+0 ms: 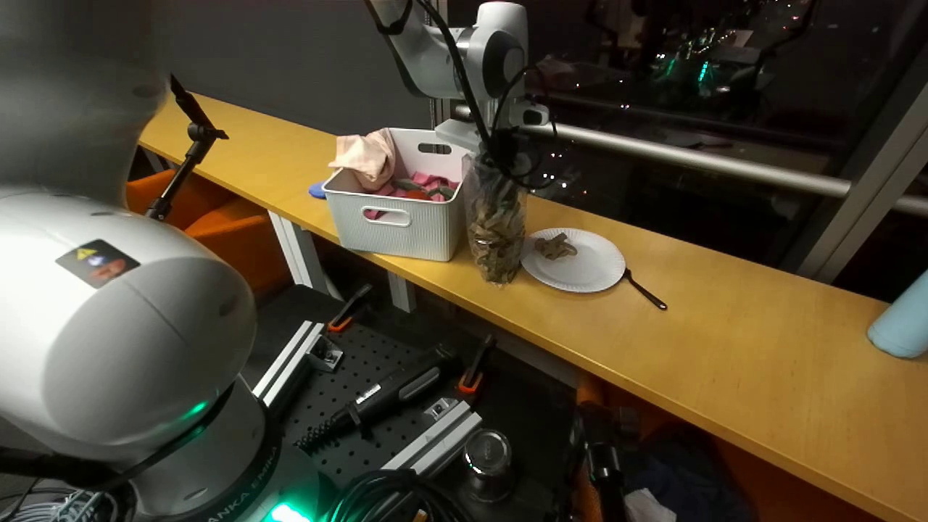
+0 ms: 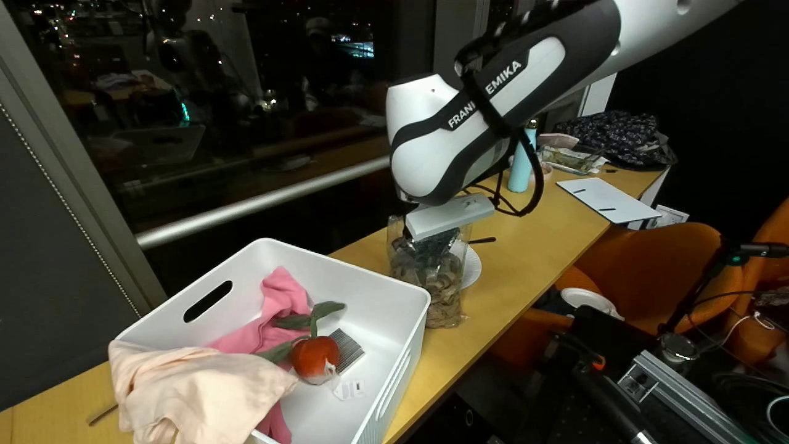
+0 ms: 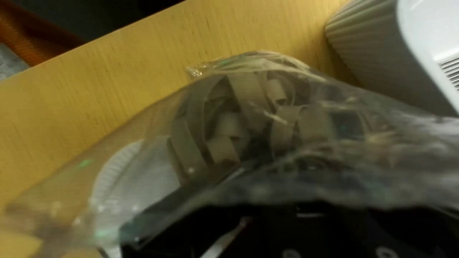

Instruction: Put some rubber bands on the white plate

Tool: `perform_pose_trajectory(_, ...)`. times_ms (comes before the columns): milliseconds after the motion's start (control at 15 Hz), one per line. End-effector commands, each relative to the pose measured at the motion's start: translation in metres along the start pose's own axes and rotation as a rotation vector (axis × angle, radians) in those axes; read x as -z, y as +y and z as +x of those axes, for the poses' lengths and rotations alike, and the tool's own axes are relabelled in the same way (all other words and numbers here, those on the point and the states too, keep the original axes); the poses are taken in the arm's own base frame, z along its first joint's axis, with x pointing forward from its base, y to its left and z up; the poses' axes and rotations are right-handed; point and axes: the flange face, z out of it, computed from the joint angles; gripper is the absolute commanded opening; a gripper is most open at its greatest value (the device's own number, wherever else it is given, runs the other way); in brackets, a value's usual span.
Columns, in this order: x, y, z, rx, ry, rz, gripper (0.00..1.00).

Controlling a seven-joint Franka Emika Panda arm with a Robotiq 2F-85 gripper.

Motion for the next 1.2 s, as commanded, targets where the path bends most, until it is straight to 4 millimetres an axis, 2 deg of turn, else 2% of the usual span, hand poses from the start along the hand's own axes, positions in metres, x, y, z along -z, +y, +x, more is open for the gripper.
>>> perform_pose_trajectory(0, 0.031, 0.028, -0.020, -0.021, -0.007, 0.009, 0.03)
perform_pose_trajectory(467, 0.082, 0.058, -0.016, -0.069, 0.073, 0.038, 0.03)
perform_pose_trajectory(867, 0.121, 0.066, -0.017, -0.082, 0.138, 0.075, 0.03)
perform_pose_trajectory(1133, 0.139, 0.073, -0.018, -0.089, 0.167, 0.095, 0.03)
